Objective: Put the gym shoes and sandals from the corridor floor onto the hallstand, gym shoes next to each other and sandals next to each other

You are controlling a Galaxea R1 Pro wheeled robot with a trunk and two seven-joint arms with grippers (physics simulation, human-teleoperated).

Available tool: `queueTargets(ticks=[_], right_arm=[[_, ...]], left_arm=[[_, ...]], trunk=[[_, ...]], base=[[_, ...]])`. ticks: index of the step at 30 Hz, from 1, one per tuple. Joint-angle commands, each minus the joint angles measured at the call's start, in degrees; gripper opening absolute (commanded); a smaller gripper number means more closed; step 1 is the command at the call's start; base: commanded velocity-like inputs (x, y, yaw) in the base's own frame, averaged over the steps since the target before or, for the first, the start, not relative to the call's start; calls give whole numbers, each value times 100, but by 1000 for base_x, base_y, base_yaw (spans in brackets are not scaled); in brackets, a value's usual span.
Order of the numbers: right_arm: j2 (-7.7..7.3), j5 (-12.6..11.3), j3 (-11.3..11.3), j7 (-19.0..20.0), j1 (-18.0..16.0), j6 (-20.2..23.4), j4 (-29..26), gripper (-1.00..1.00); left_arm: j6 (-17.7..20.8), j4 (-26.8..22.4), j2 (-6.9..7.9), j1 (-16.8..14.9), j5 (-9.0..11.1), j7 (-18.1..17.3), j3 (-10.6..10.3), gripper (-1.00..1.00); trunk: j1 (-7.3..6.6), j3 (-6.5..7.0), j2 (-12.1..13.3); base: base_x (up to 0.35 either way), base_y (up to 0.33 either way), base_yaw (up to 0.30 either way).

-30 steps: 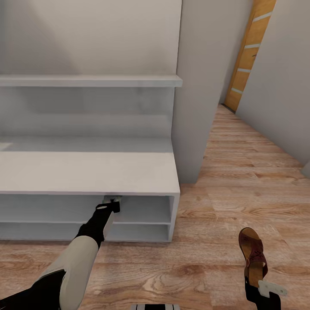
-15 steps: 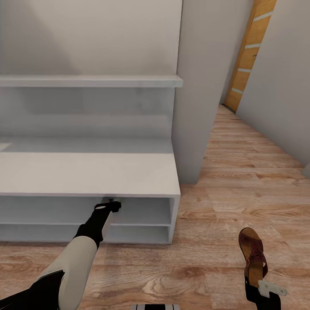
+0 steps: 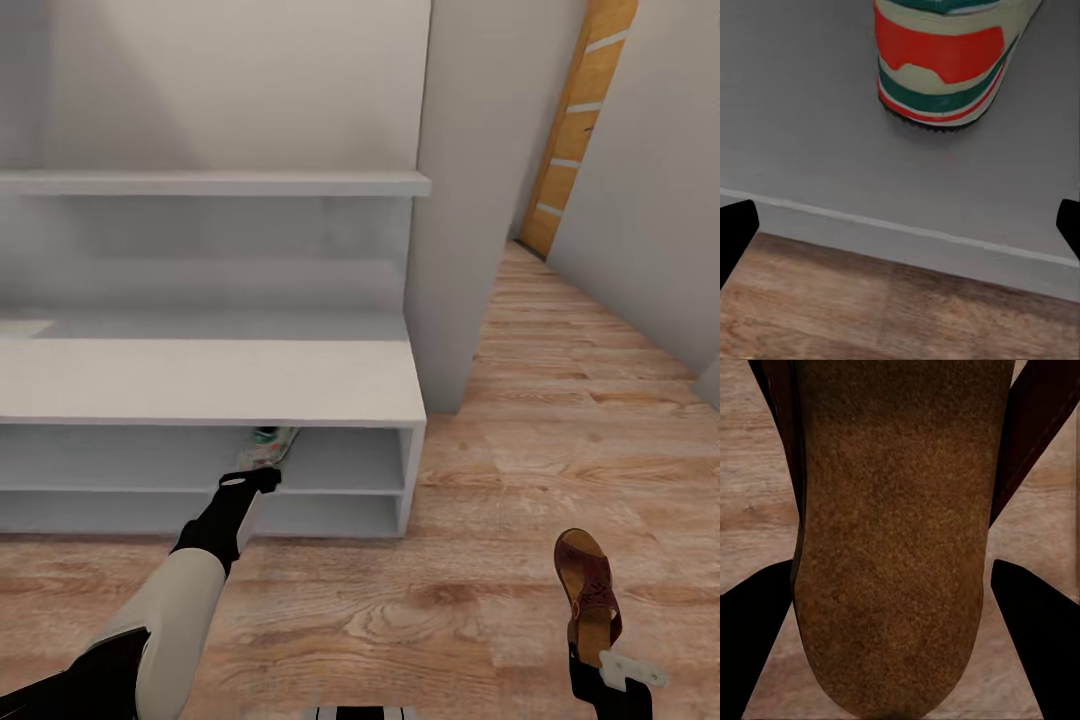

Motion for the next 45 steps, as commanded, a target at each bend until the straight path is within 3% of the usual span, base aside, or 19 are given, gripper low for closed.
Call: queueTargets(ticks=[1,8,13,16,20,25,27,29,32,33,35,36,40,45], right_arm=[[1,61,-23,-32,-5,-17,6,-100],[1,61,-23,-32,-5,-17,6,-100],[1,64,-17,-32,-5,-17,10,-100],[1,64,-15,-32,-5,-17,13,-100],[1,65,-14,-32,-5,-23,15,-100],[1,62,-8,-32,-5,-30,15,-100],[1,61,-3,-32,-5,-33,15,-100],[1,61,0,-28,-5,-34,17,-100],[2,63,2,-25,-5,-35,22,-100],[6,66,3,-24,-5,-35,23,-100],[7,68,3,-24,-5,-35,24,-100],[9,69,3,-24,-5,-35,28,-100],[9,69,3,-23,-5,-35,32,-100],[29,57,-7,-29,-5,-42,24,-100]], left_arm=[[27,-9,-8,-3,-59,-13,34,100],[13,-9,-6,1,-59,-20,34,100],[-465,-10,13,144,-66,-28,31,100],[-679,-49,37,438,-79,-23,39,100],[-972,-322,182,974,-67,-36,36,100],[-1362,-693,289,1710,-76,-234,50,100],[-1719,-919,422,2176,-79,-492,47,100],[-1924,-1000,533,2431,-76,-701,48,100],[-2147,-1023,809,2803,-65,-1505,47,100],[-2193,-1008,963,2941,-50,-2101,67,100],[-2218,-982,1103,3065,-42,-2720,100,100],[-2270,-876,1247,3223,-38,-3352,183,100],[-2630,-516,1342,3333,-52,-3742,339,100],[-3014,71,1393,3373,-76,-3794,538,100]], trunk=[[-4,-4,-2],[-4,-4,-2],[-4,-4,-2],[-4,-4,-2],[-4,-4,-2],[-4,-4,-2],[-4,-4,-2],[-4,-4,-2],[-4,-4,-2],[-4,-4,-2],[-4,-4,-2],[-4,-4,-2],[-4,-4,-2],[-4,-4,-2]], base=[[-310,116,0],[-313,117,0],[-314,128,0],[-314,132,0],[-297,125,0],[-101,43,0],[-23,10,0],[-9,4,0],[-3,1,0],[-1,0,0],[0,0,0],[0,0,0],[0,0,0],[0,0,0]])
